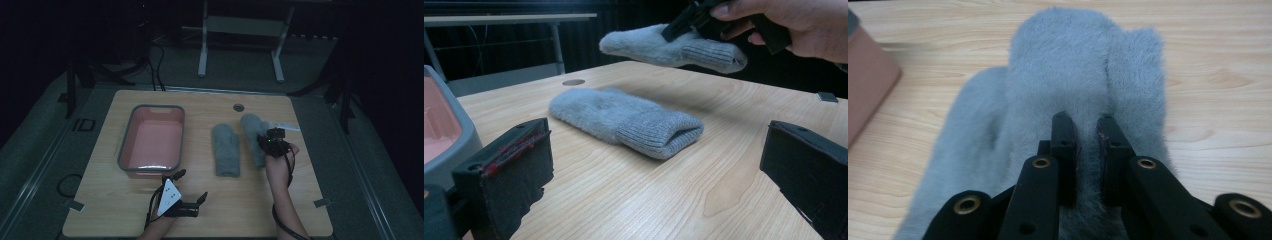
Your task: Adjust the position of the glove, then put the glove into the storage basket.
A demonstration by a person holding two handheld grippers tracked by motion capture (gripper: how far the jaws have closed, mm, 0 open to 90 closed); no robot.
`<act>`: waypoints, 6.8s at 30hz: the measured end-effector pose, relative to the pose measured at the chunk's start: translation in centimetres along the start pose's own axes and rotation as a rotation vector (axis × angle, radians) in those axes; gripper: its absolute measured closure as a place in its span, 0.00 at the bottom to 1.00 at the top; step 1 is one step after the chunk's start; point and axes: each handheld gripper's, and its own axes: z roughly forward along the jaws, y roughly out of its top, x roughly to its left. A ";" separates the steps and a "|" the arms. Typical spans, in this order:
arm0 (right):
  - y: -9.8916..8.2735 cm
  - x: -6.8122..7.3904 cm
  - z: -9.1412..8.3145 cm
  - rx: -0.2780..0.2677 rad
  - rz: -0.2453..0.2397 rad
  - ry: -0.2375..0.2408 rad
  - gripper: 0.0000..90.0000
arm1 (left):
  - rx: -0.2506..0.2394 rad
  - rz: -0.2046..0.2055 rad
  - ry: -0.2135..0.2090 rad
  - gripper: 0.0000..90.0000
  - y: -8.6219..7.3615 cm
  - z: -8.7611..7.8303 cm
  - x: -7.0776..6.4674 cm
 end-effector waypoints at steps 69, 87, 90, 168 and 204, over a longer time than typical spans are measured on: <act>-0.8 0.5 0.4 -0.038 -0.260 0.370 0.15 | 0.074 -0.015 0.031 0.01 0.3 0.5 0.3; -3.0 -2.2 -1.0 -0.078 -0.312 0.406 0.16 | 0.226 -0.135 -0.052 0.01 5.0 4.2 0.1; -2.9 -2.1 -0.7 -0.058 -0.315 0.407 0.16 | 0.223 -0.179 -0.064 0.01 5.9 5.2 1.1; -0.4 1.8 2.7 0.115 -0.115 0.510 0.89 | 0.469 -0.270 -0.190 0.87 9.4 14.9 6.6; 5.8 15.9 2.9 0.085 -0.190 0.639 0.89 | 0.480 -0.199 -0.083 0.87 14.7 4.0 16.8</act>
